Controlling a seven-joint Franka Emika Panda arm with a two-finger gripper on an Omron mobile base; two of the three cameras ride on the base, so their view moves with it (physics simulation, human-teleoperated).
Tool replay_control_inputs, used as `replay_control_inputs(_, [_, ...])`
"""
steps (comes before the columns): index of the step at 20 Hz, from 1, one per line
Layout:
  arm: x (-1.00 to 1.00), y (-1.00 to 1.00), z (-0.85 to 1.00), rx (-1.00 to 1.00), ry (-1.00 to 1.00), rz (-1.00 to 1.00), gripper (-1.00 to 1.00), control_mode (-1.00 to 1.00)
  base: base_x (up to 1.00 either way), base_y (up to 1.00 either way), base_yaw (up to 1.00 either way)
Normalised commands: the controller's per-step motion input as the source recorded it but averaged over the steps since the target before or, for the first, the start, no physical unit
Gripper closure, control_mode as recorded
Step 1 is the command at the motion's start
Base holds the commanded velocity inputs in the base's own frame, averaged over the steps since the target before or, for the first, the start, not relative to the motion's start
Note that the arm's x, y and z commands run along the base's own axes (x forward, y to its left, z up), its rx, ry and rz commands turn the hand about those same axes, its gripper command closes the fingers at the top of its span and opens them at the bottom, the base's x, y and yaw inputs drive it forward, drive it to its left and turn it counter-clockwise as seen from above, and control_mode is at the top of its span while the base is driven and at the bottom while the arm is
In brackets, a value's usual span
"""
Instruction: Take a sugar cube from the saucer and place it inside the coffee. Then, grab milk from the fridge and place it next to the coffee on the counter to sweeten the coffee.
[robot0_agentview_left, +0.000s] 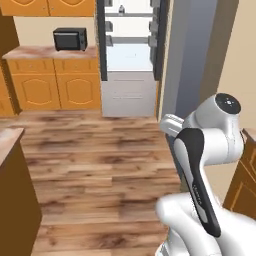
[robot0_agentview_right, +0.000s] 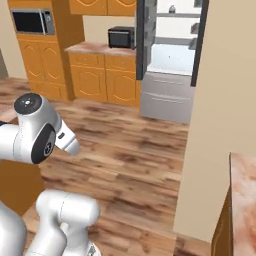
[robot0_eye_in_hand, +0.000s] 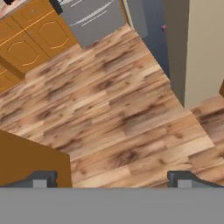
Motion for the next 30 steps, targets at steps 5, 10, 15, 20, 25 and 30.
replay_control_inputs(5, [0.00,0.00,0.00,0.00,0.00,0.00,-1.00,1.00,1.00,0.00,-0.11])
replay_control_inputs(10, [0.00,0.00,0.00,0.00,0.00,0.00,-1.00,1.00,1.00,0.00,-0.10])
replay_control_inputs(15, [0.00,0.00,0.00,0.00,0.00,0.00,-1.00,1.00,1.00,0.02,-0.04])
replay_control_inputs(20, [0.00,0.00,0.00,0.00,0.00,0.00,-1.00,1.00,1.00,0.24,-0.01])
replay_control_inputs(25, [0.00,0.00,0.00,0.00,0.00,0.00,-1.00,1.00,1.00,0.06,-0.01])
replay_control_inputs(30, [0.00,0.00,0.00,0.00,0.00,0.00,-1.00,1.00,1.00,0.04,0.00])
